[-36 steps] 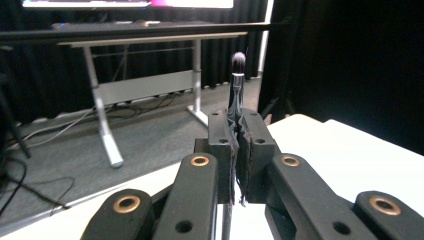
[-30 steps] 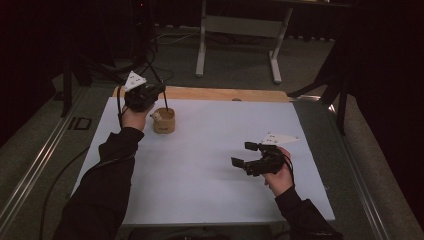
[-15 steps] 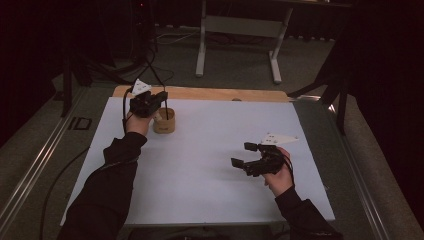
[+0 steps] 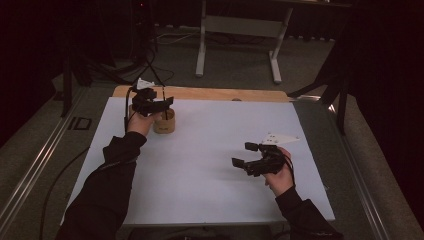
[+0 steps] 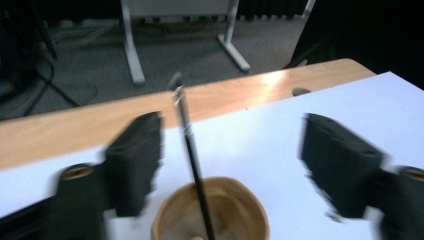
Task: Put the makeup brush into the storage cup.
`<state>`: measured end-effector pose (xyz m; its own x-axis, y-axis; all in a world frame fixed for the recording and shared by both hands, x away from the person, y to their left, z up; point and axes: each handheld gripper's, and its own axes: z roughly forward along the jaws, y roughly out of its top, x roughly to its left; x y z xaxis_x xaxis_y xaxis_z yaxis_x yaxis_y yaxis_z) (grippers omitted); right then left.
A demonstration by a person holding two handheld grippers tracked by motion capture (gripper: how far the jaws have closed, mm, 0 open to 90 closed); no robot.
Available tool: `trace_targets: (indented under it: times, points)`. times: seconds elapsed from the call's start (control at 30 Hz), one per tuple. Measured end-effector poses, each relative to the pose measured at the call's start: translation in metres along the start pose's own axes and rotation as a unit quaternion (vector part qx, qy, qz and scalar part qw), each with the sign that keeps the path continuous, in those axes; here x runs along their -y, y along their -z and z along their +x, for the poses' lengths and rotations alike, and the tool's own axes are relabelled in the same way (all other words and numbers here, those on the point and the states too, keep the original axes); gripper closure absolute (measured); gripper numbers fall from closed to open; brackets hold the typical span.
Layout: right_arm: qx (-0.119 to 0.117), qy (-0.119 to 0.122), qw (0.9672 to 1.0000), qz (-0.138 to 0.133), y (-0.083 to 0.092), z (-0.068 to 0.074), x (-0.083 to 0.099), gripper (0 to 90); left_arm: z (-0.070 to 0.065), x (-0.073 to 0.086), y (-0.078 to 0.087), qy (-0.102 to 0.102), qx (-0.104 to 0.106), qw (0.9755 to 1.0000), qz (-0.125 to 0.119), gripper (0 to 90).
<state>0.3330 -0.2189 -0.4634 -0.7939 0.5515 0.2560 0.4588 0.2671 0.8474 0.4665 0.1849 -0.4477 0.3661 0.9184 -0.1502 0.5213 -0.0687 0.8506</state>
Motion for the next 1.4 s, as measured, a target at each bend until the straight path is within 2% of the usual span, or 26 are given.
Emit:
trace_targets:
  times: [0.13,0.17,0.2,0.23,0.27,0.3,0.33,0.37,0.43,0.47,0.5,0.57,0.67,0.7,0.73,0.8,0.87,0.93,1.07,1.23,1.4]
  points:
    - [0.001,0.0,1.0,-0.002,0.001,0.0,-0.001,10.8,0.0,-0.004,0.007,0.001,0.003,1.0,0.0,9.3]
    - [0.002,0.0,1.0,-0.002,0.001,0.001,-0.001,10.8,0.0,-0.004,0.01,0.002,-0.006,1.0,-0.005,7.0]
    - [0.001,-0.001,1.0,-0.003,0.001,0.001,-0.001,10.8,0.001,-0.005,0.013,0.005,0.011,0.9999,-0.01,5.2]
    - [0.002,-0.001,1.0,-0.003,0.001,0.001,-0.001,10.8,0.003,-0.006,0.016,0.004,0.017,0.9998,-0.01,2.1]
    - [0.002,0.0,1.0,-0.003,0.001,0.001,-0.001,10.8,0.003,-0.006,0.019,0.006,0.013,0.9998,-0.012,0.1]
    - [0.002,-0.001,1.0,-0.003,0.001,0.001,-0.001,10.8,0.005,-0.007,0.022,0.005,0.031,0.9994,-0.013,0.1]
    - [0.002,-0.001,1.0,-0.004,0.001,0.001,-0.002,10.8,0.005,-0.007,0.025,0.002,0.023,0.9996,-0.017,0.0]
    - [0.003,0.001,1.0,-0.005,0.001,0.001,-0.002,10.8,0.005,-0.007,0.028,0.002,0.035,0.9992,-0.018,0.1]
    - [0.003,0.002,1.0,-0.006,0.002,0.0,-0.002,10.8,0.005,-0.007,0.032,-0.006,0.028,0.9994,-0.017,0.1]
    - [0.004,0.002,1.0,-0.005,0.002,0.0,-0.002,10.8,0.005,-0.007,0.034,-0.005,0.036,0.9993,-0.012,0.1]
    - [0.004,0.002,1.0,-0.005,0.002,0.0,-0.002,10.8,0.005,-0.007,0.036,-0.008,0.026,0.9995,-0.012,0.0]
    - [0.004,0.001,1.0,-0.006,0.002,0.0,-0.002,10.8,0.005,-0.006,0.04,-0.01,0.038,0.9992,-0.01,0.1]
    - [0.006,0.001,1.0,-0.006,0.003,0.0,-0.002,10.8,0.003,-0.004,0.044,-0.012,0.045,0.9989,-0.006,0.1]
    - [0.005,0.002,1.0,-0.006,0.003,0.0,-0.002,10.8,0.001,-0.001,0.049,-0.016,0.05,0.9985,-0.017,0.1]
    - [0.007,0.001,1.0,-0.006,0.003,0.0,-0.002,10.8,0.0,-0.001,0.051,-0.015,0.057,0.9981,-0.018,0.1]
    - [0.007,0.001,1.0,-0.006,0.003,0.0,-0.002,10.8,-0.003,0.001,0.056,-0.023,0.052,0.9981,-0.024,0.1]
    - [0.008,0.002,0.9999,-0.006,0.003,0.0,-0.002,10.8,-0.003,0.002,0.059,-0.022,0.057,0.9978,-0.024,0.0]
    - [0.007,0.003,0.9999,-0.008,0.004,0.0,-0.003,10.8,-0.005,0.005,0.068,-0.02,0.067,0.9971,-0.031,0.1]
    - [0.007,0.002,0.9999,-0.008,0.004,0.0,-0.003,10.8,-0.007,0.008,0.075,-0.029,0.073,0.9964,-0.032,0.1]
    - [0.008,0.0,0.9999,-0.007,0.005,-0.001,-0.002,10.8,-0.014,0.019,0.09,-0.044,0.092,0.994,-0.039,0.1]
    - [0.008,0.0,0.9999,-0.008,0.005,-0.001,-0.002,10.8,-0.019,0.033,0.102,-0.046,0.123,0.9903,-0.047,0.1]
